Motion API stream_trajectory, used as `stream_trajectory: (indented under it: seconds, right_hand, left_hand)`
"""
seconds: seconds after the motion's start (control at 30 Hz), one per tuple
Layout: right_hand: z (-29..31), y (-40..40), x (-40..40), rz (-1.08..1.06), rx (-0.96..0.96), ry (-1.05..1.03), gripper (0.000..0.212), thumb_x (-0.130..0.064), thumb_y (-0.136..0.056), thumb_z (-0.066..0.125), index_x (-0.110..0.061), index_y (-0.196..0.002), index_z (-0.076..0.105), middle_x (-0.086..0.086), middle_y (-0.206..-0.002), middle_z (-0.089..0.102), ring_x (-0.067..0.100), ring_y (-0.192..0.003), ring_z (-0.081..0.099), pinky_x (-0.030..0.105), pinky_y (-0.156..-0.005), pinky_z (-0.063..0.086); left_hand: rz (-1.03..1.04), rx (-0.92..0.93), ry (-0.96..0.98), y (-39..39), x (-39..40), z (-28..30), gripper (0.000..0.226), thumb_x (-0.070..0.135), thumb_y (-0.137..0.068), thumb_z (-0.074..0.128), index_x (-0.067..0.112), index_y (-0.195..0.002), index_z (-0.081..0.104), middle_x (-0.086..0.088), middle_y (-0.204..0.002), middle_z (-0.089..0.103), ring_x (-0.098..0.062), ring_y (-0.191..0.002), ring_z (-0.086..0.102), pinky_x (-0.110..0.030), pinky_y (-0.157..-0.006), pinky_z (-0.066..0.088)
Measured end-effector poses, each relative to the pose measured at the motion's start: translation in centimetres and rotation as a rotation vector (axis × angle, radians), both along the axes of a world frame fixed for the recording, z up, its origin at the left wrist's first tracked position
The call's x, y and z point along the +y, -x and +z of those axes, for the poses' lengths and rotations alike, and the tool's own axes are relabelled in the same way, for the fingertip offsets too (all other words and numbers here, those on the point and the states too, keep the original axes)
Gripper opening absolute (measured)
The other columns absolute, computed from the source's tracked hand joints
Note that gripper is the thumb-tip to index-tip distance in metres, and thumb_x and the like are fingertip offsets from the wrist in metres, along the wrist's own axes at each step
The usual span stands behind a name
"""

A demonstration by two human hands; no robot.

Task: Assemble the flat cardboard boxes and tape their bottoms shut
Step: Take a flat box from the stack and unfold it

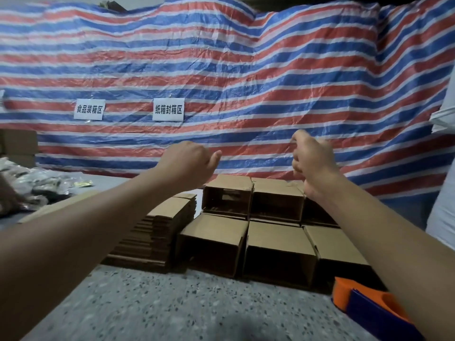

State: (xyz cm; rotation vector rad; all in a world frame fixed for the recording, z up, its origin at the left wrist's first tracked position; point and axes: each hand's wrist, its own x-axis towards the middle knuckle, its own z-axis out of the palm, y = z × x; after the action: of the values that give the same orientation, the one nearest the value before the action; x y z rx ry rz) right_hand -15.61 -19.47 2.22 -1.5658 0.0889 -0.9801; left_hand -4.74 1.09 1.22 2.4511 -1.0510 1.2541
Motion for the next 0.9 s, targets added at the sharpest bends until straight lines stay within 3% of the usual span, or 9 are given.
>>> stream_trajectory:
  seconds: [0.07,0.13,0.23,0.4,0.57,0.63,0.73,0.8,0.9]
  right_hand:
    - [-0.5,-0.7,0.3,0.034,0.034,0.011,0.032,-0.036,-0.102,0.042,-0.020,-0.076,0.051,-0.008,-0.059,0.052,0.007,-0.052,0.048,0.021,-0.048,0.039]
    - [-1.0,-1.9,0.5,0.030,0.094,0.044,0.031,-0.041,-0.103,0.039,-0.020,-0.089,0.056,0.000,-0.083,0.059,0.016,-0.073,0.057,0.029,-0.062,0.045]
    - [-1.9,-3.9,0.8,0.023,0.132,0.083,0.030,-0.042,-0.104,0.036,-0.019,-0.103,0.055,0.005,-0.100,0.062,0.023,-0.089,0.064,0.032,-0.071,0.050]
    - [-3.5,-7.2,0.8,0.002,0.185,0.094,0.047,-0.048,-0.106,0.030,-0.014,-0.122,0.057,0.012,-0.116,0.063,0.026,-0.106,0.062,0.038,-0.086,0.053]
    - [-5.2,-9.7,0.7,0.017,0.299,0.102,0.059,-0.045,-0.106,0.028,0.001,-0.132,0.055,0.030,-0.130,0.058,0.041,-0.121,0.055,0.053,-0.104,0.045]
    - [-5.9,-10.4,0.8,0.017,0.336,0.105,0.060,-0.048,-0.105,0.027,0.000,-0.124,0.058,0.022,-0.114,0.064,0.038,-0.113,0.060,0.052,-0.102,0.046]
    - [-6.8,-11.7,0.7,0.031,0.378,0.102,0.061,-0.049,-0.105,0.027,0.000,-0.119,0.060,0.004,-0.099,0.057,0.020,-0.094,0.056,0.048,-0.104,0.045]
    - [-7.3,-12.3,0.8,0.040,0.388,0.090,0.054,-0.049,-0.105,0.028,-0.007,-0.114,0.061,0.003,-0.105,0.061,0.019,-0.100,0.060,0.043,-0.100,0.048]
    - [-7.7,-12.8,1.3,0.054,0.404,0.087,0.052,-0.049,-0.106,0.027,-0.012,-0.115,0.061,0.006,-0.114,0.063,0.022,-0.108,0.061,0.040,-0.098,0.047]
  left_hand:
    - [0.097,0.047,-0.036,-1.7,0.8,-1.3,0.055,0.042,-0.104,0.033,0.013,-0.060,0.051,0.001,-0.055,0.046,-0.013,-0.047,0.042,-0.025,-0.047,0.037]
    - [0.178,0.114,-0.082,-3.3,1.5,-2.7,0.053,0.043,-0.103,0.034,0.012,-0.066,0.056,0.000,-0.063,0.055,-0.015,-0.055,0.053,-0.031,-0.056,0.052]
    - [0.246,0.179,-0.116,-5.9,2.4,-5.3,0.044,0.046,-0.101,0.038,0.013,-0.093,0.066,-0.003,-0.088,0.066,-0.019,-0.078,0.063,-0.039,-0.073,0.058]
    - [0.343,0.242,-0.194,-10.9,3.2,-9.4,0.061,0.057,-0.096,0.041,0.012,-0.134,0.052,-0.008,-0.134,0.056,-0.028,-0.122,0.052,-0.042,-0.099,0.046]
    - [0.391,0.382,-0.253,-14.0,3.5,-11.8,0.084,0.072,-0.089,0.040,0.016,-0.150,0.030,-0.014,-0.156,0.031,-0.033,-0.142,0.030,-0.049,-0.114,0.027]
    - [0.437,0.498,-0.309,-14.6,3.5,-12.4,0.092,0.077,-0.086,0.037,0.018,-0.154,0.021,-0.017,-0.160,0.021,-0.035,-0.147,0.020,-0.051,-0.117,0.020]
    - [0.443,0.593,-0.354,-14.8,3.8,-13.5,0.081,0.076,-0.085,0.042,0.022,-0.145,0.035,-0.015,-0.146,0.042,-0.034,-0.135,0.039,-0.050,-0.111,0.032]
    - [0.407,0.556,-0.352,-14.6,4.0,-14.2,0.065,0.069,-0.089,0.047,0.021,-0.133,0.044,-0.011,-0.131,0.053,-0.032,-0.121,0.049,-0.047,-0.102,0.043]
    - [0.402,0.478,-0.348,-14.1,4.3,-14.7,0.053,0.063,-0.092,0.045,0.020,-0.123,0.047,-0.011,-0.122,0.055,-0.032,-0.115,0.052,-0.042,-0.093,0.046]
